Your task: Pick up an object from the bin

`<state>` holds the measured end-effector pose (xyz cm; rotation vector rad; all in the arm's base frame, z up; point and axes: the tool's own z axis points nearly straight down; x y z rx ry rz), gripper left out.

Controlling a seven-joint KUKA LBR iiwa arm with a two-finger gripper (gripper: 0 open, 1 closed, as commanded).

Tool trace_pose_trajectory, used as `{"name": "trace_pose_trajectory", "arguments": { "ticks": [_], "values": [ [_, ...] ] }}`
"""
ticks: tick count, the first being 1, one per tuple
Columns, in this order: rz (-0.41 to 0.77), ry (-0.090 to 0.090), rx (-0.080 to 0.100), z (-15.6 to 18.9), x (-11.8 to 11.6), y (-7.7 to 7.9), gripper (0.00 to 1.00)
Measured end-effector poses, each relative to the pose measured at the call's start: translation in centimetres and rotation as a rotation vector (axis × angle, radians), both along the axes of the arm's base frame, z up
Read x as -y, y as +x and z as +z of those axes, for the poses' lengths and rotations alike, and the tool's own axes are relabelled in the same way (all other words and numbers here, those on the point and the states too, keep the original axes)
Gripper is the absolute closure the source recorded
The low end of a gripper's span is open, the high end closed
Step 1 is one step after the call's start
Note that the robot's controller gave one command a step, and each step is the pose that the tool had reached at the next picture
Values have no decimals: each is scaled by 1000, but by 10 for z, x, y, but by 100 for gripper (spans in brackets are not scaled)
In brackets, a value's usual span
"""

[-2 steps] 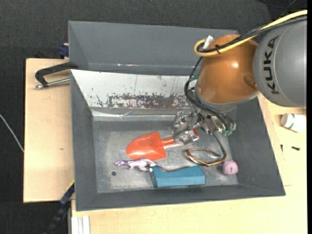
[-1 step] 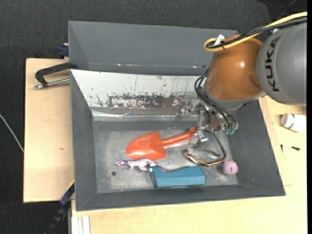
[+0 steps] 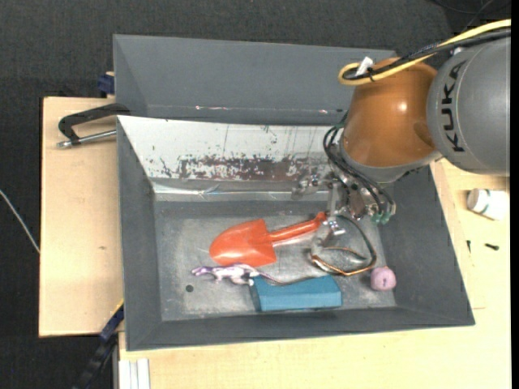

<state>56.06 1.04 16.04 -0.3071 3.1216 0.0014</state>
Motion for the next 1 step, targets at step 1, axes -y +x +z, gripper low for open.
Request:
{"name": "trace_pose_trajectory", "arguments": {
  "ticks": [1],
  "values": [
    [-74, 2, 2, -84, 4, 12, 100]
  ]
}}
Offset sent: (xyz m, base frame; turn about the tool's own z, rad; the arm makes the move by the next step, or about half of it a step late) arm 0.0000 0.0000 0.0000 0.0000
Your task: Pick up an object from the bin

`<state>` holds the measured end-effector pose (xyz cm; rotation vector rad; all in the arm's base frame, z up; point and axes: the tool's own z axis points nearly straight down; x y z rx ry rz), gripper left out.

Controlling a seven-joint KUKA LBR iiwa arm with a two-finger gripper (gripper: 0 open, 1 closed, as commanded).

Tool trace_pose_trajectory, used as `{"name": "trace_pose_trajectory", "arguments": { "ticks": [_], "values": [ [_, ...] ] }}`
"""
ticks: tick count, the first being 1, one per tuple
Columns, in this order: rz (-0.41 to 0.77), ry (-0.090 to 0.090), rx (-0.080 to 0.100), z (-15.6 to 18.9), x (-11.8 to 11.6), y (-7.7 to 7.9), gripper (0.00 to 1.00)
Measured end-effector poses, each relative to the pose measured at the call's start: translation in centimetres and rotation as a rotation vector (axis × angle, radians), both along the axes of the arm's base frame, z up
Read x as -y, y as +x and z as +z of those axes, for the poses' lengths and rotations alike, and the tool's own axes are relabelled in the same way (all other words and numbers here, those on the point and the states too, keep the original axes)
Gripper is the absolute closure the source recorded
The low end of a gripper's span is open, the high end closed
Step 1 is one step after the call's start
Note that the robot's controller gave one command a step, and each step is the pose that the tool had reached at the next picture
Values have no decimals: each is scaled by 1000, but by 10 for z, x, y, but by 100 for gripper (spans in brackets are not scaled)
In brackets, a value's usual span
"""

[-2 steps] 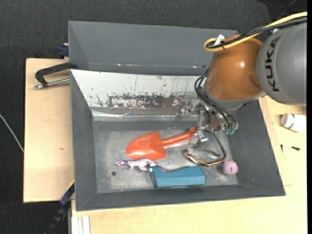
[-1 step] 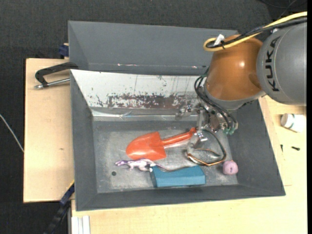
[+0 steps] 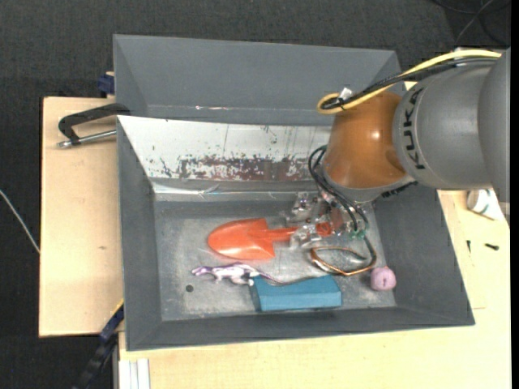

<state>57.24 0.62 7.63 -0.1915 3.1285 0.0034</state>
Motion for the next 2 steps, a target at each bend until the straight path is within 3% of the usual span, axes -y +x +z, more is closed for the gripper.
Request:
{"name": "trace_pose_trajectory", "arguments": {
  "ticks": [1, 2],
  "values": [
    [0, 0, 0, 0, 0, 0, 100],
    [-6, -1, -10, 40, 2, -15, 100]
  ]
}}
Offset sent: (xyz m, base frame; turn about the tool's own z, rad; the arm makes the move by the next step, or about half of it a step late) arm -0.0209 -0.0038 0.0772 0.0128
